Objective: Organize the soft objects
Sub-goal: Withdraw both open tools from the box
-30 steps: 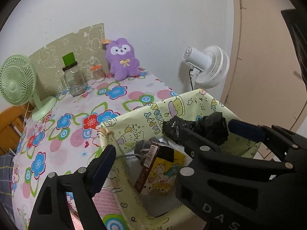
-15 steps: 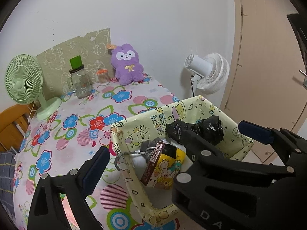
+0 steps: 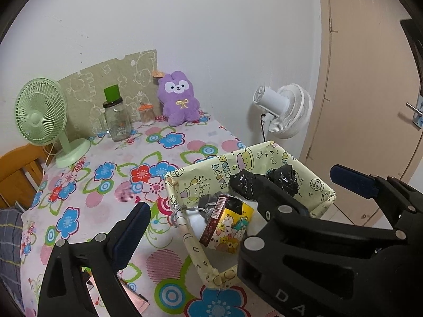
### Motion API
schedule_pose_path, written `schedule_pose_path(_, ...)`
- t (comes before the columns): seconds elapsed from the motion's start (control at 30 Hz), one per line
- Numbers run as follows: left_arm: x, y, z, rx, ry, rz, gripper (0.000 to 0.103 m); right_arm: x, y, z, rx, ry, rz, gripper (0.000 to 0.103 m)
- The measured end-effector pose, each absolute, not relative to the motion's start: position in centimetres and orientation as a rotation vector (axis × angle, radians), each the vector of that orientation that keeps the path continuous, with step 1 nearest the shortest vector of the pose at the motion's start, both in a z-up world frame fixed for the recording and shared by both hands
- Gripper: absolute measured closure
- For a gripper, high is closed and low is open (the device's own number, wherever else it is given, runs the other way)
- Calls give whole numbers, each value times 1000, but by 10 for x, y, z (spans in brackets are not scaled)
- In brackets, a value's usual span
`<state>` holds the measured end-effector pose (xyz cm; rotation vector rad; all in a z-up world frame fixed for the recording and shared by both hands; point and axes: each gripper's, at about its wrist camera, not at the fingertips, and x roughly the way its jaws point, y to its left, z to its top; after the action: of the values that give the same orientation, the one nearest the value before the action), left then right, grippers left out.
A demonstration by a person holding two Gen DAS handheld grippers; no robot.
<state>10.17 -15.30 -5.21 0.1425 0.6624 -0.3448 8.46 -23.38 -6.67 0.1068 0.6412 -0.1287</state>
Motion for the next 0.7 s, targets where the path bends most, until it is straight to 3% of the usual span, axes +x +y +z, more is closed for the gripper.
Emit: schedule_pose_path(0.7, 70, -121, -34, 125, 595, -321, 4, 51, -200, -47, 71, 551, -134, 9)
